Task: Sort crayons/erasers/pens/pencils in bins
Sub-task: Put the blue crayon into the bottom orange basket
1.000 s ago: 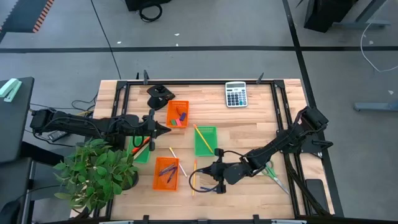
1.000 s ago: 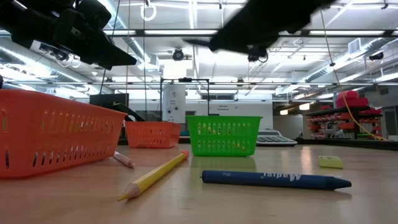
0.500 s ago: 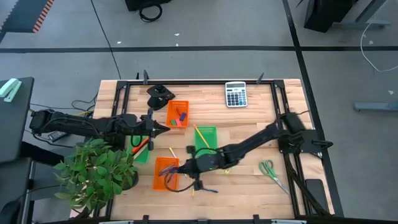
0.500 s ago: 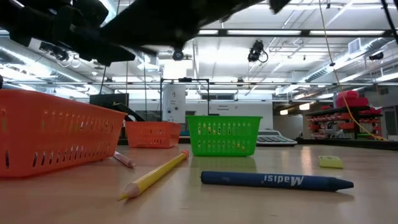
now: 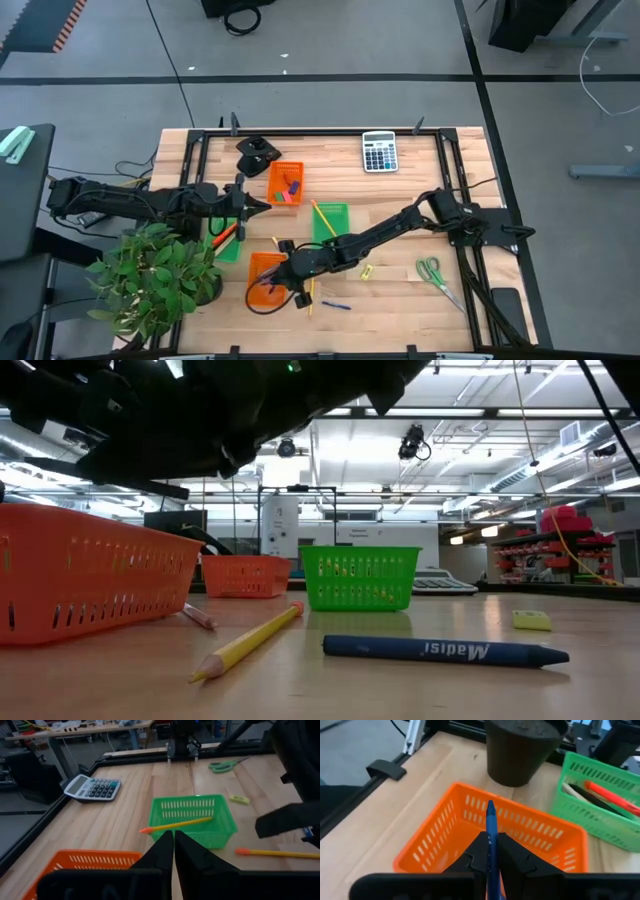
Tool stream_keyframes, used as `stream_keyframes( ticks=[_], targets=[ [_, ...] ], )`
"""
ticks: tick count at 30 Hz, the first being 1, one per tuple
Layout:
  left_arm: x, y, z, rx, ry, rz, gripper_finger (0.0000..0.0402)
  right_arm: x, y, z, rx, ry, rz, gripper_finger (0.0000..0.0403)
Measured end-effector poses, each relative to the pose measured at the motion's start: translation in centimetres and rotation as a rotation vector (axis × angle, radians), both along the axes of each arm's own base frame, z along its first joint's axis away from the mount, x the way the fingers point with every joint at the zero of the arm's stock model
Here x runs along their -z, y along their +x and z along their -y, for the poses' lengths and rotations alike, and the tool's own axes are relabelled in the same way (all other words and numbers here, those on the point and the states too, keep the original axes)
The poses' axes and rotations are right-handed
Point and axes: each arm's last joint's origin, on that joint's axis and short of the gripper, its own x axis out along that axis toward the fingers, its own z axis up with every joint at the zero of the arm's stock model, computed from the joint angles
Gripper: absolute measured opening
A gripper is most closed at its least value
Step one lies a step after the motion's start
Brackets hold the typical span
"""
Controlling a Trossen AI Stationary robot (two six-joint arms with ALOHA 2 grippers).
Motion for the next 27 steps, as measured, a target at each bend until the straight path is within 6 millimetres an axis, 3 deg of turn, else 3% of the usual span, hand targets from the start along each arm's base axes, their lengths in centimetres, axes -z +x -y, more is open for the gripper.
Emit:
stream_keyframes(
  ticks=[11, 21, 27],
  targets=[
    [0.01, 0.0, 0.01, 0.0, -0.001, -0.001, 0.0022, -0.25, 0.49, 0.22, -0.147, -0.042, 0.086, 0.005],
    [0.01, 0.0, 0.01, -0.002, -0.008, 0.0, 0.0029, -0.3, 0.43, -0.07, -0.176, -0.159, 0.126, 0.0151],
    [0.1, -0.02, 0.0, -0.004, -0.014, -0.008, 0.0024, -0.56, -0.29, 0.2, -0.066, -0.014, -0.023, 0.0171]
  ],
)
